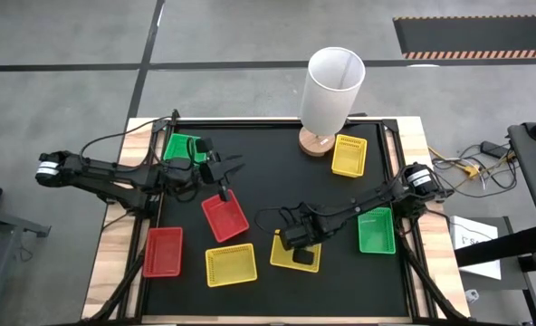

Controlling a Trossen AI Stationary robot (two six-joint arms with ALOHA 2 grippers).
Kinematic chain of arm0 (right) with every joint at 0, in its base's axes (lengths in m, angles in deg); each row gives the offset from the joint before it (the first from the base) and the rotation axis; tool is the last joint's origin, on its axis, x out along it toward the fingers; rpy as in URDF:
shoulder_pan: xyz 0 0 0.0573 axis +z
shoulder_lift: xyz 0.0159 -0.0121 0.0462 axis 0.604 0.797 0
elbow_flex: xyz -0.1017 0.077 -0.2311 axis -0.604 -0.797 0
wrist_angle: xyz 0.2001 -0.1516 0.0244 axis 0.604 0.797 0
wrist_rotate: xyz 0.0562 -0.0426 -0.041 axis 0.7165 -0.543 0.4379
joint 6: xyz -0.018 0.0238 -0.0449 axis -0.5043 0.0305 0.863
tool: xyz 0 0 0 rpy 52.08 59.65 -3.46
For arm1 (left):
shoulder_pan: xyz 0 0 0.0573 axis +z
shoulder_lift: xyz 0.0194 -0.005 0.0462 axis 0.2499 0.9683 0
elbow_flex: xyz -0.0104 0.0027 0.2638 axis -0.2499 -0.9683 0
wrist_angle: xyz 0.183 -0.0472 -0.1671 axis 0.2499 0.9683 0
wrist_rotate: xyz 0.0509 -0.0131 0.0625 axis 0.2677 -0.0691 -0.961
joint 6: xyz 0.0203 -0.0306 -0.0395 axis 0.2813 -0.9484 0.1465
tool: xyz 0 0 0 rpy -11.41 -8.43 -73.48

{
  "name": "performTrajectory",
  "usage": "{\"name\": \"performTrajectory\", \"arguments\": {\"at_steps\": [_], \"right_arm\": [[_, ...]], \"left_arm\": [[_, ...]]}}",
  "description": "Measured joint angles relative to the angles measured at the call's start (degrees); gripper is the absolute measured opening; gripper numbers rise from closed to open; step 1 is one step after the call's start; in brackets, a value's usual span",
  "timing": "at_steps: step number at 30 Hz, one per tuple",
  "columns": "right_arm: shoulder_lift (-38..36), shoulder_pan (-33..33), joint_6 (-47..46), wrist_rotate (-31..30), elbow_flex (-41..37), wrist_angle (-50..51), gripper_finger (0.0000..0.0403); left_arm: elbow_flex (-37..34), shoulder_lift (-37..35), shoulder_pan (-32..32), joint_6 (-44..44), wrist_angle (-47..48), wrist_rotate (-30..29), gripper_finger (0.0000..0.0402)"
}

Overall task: Stack baskets by color
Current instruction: Stack the bottom right yellow bin on top of the top right yellow bin

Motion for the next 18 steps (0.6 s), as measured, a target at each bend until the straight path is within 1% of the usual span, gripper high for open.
{"name": "performTrajectory", "arguments": {"at_steps": [8, 18], "right_arm": [[-2.08, -0.4, -6.15, -0.04, 0.0, 0.36, 0.0013], [-11.76, -1.18, -16.88, -0.69, -0.04, 2.25, 0.0012]], "left_arm": [[0.0, 0.0, -0.02, 0.02, 0.0, 0.02, 0.0097], [0.0, 0.0, -0.02, -0.1, 0.0, 0.02, 0.0097]]}}
